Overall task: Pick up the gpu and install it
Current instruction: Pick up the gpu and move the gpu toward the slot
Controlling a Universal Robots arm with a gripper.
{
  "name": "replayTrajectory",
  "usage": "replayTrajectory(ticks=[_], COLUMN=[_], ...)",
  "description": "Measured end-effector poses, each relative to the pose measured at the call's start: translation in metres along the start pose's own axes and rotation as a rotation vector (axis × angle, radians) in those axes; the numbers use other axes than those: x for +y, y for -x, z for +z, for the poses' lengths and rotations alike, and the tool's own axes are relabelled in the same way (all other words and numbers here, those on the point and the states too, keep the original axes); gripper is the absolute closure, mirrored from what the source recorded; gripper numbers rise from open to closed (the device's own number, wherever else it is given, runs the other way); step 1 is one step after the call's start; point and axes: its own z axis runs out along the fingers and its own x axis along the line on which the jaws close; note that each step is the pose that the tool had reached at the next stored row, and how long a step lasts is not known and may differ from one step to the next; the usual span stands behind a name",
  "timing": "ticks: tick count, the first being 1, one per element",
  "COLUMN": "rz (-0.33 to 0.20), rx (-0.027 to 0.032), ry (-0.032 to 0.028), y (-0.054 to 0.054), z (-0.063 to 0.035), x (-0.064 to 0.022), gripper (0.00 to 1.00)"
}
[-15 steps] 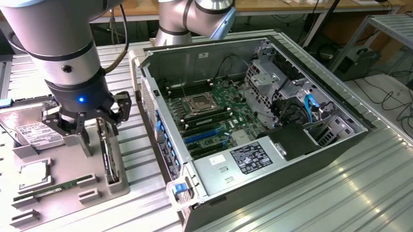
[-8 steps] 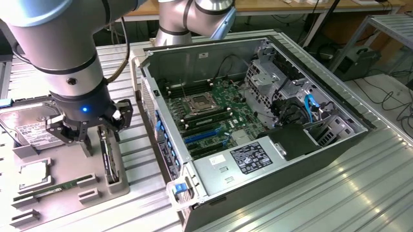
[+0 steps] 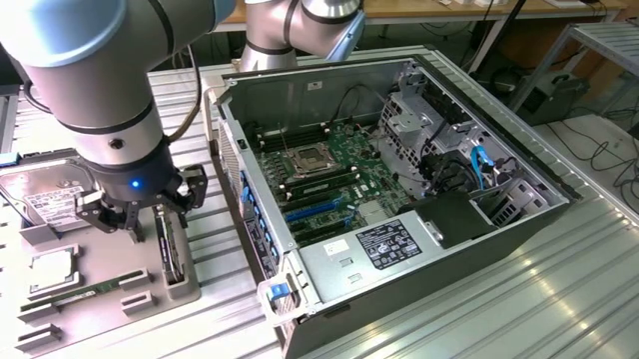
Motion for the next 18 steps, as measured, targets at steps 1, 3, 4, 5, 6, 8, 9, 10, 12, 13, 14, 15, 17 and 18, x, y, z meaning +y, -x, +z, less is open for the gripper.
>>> replayTrajectory(ticks=[1,3,4,5,6,8,9,10,12,13,14,15,17,18], rz=[-0.001,-0.002,-0.002,-0.002,-0.002,-0.002,-0.002,-0.002,-0.002,-0.002,-0.002,-0.002,-0.002,-0.002], rx=[0.0003,0.0006,0.0005,0.0005,0.0004,0.0007,0.0010,0.0013,0.0015,0.0016,0.0016,0.0017,0.0019,0.0020], ry=[-0.0002,-0.0011,-0.0020,-0.0027,-0.0027,-0.0044,-0.0054,-0.0061,-0.0072,-0.0077,-0.0083,-0.0087,-0.0091,-0.0091], y=[0.000,-0.001,-0.001,-0.001,-0.001,-0.001,-0.001,-0.001,-0.001,-0.001,-0.001,-0.001,-0.001,-0.001], z=[0.0016,0.0042,0.0043,0.0046,0.0052,0.0094,0.0109,0.0122,0.0151,0.0167,0.0181,0.0190,0.0193,0.0194], x=[-0.0003,-0.0005,-0.0005,-0.0005,-0.0005,-0.0006,-0.0007,-0.0007,-0.0008,-0.0009,-0.0010,-0.0010,-0.0011,-0.0011], gripper=[0.40,0.40,0.40,0.40,0.40,0.40,0.40,0.40,0.40,0.40,0.40,0.40,0.41,0.48])
